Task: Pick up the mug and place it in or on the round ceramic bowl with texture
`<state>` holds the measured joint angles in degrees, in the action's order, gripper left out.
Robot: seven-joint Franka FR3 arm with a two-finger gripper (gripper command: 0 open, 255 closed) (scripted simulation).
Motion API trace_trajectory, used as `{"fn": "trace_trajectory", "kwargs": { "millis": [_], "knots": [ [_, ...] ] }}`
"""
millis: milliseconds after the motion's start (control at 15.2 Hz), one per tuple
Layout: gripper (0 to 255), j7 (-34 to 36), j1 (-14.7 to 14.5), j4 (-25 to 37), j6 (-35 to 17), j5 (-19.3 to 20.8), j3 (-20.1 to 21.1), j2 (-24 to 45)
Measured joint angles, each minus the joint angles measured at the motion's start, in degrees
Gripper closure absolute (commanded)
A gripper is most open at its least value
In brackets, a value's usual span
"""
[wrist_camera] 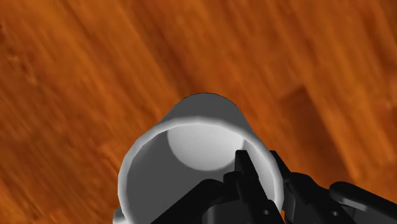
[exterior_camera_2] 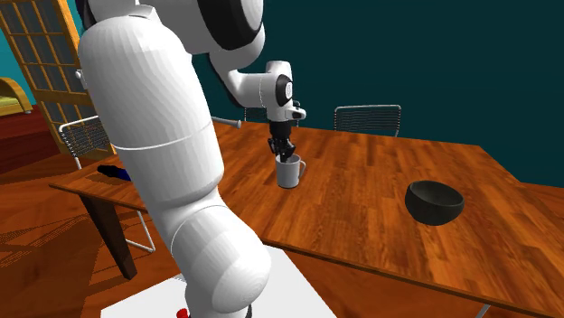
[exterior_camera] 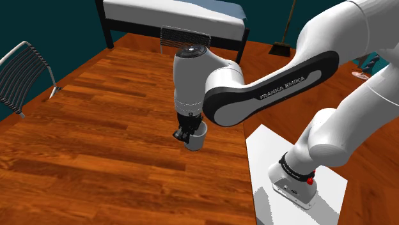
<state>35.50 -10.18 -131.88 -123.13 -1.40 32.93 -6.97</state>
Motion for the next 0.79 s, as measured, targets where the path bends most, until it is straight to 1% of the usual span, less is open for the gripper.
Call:
{"fn": "trace_trajectory", "kwargs": {
  "millis": [792],
  "knots": [
    [255, -2.1, -0.1, 5.7, 9.4, -2.2, -1.2, -4.4]
  ]
}}
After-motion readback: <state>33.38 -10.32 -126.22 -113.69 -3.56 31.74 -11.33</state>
